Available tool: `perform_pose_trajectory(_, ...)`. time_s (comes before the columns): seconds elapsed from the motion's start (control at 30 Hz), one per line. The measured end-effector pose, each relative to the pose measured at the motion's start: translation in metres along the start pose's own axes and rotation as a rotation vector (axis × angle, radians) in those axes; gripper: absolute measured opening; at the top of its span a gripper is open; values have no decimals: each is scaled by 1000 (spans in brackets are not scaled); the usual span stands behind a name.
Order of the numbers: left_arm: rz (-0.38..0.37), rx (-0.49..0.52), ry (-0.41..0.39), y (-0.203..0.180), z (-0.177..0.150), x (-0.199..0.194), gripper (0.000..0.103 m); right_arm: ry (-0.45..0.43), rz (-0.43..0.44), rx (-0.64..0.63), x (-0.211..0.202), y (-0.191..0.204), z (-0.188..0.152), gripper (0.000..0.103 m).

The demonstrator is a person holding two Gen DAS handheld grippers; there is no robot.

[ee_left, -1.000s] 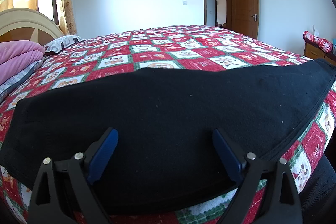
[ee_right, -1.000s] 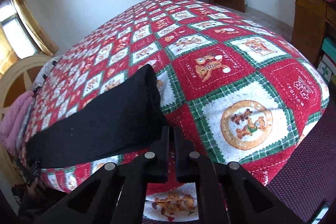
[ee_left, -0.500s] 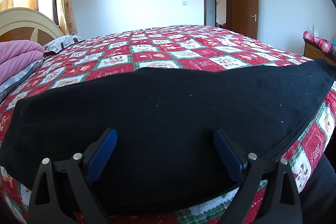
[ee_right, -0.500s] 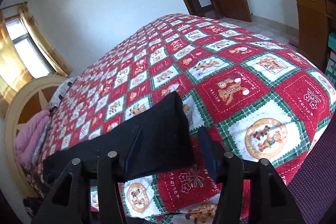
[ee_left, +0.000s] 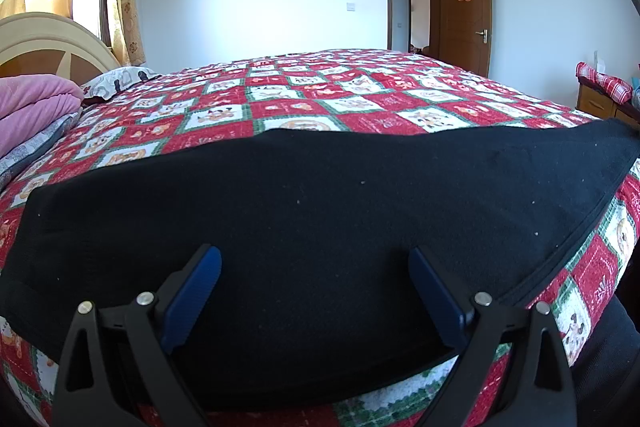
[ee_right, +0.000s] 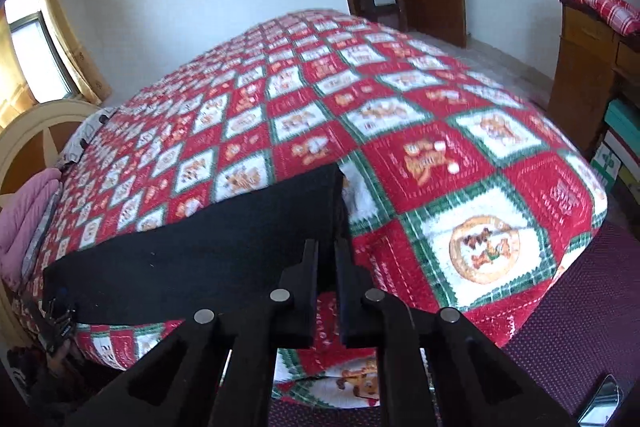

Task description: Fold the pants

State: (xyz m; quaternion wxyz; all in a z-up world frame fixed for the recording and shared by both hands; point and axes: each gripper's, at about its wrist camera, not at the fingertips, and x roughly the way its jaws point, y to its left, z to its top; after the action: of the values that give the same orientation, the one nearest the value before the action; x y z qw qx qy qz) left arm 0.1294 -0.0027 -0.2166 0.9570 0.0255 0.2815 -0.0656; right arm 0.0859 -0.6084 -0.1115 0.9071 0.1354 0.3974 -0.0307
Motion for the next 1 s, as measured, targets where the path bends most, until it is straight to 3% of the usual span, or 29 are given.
perform_pose_trajectory(0.07, -1, -2, 0, 0, 0, 0, 98, 76, -43, -7, 21, -6, -6, 8)
perform_pose_trajectory(0.13, -3, -3, 3, 0, 1, -1, 98, 75, -25, 6, 22, -10, -6, 12)
perform_pose_trajectory(0.17, -4, -4, 7, 0, 3, -2, 98, 79, -24, 19, 20, -11, -4, 17)
perform_pose_trajectory(0.2, -6, -3, 11, 1, 4, -5, 98, 74, -37, 26, 17, -12, -3, 33)
perform_pose_trajectory(0.23, 2, -2, 2, 4, 8, -11, 98, 57, -73, 25, 11, -13, -2, 47)
perform_pose_trajectory(0.33, 29, -9, -77, 19, 21, -31, 100, -39, -261, 1, -14, -1, 4, 48)
perform_pose_trajectory(0.37, 53, -7, -103, 24, 29, -35, 103, -89, -255, -8, -25, 11, 6, 48)
perform_pose_trajectory(0.43, 69, 1, -105, 31, 39, -30, 103, -143, -136, -24, -33, 39, 9, 48)
perform_pose_trajectory(0.5, 79, 5, -79, 33, 45, -19, 103, -123, 61, -57, -20, 79, 10, 48)
perform_pose_trajectory(0.57, 65, -12, -37, 34, 46, -6, 103, -15, 305, -99, 16, 134, 9, 48)
perform_pose_trajectory(0.67, 30, -32, 31, 32, 34, 9, 103, 133, 496, -153, 73, 221, 3, 48)
perform_pose_trajectory(0.73, 41, -19, 101, 29, 20, 20, 103, 227, 573, -200, 106, 278, -4, 48)
perform_pose_trajectory(0.87, 25, -13, 76, 30, 14, 11, 103, 401, 697, -236, 172, 377, -17, 48)
perform_pose_trajectory(1.0, 16, -16, 48, 31, 9, 9, 103, 546, 781, -192, 219, 437, -26, 48)
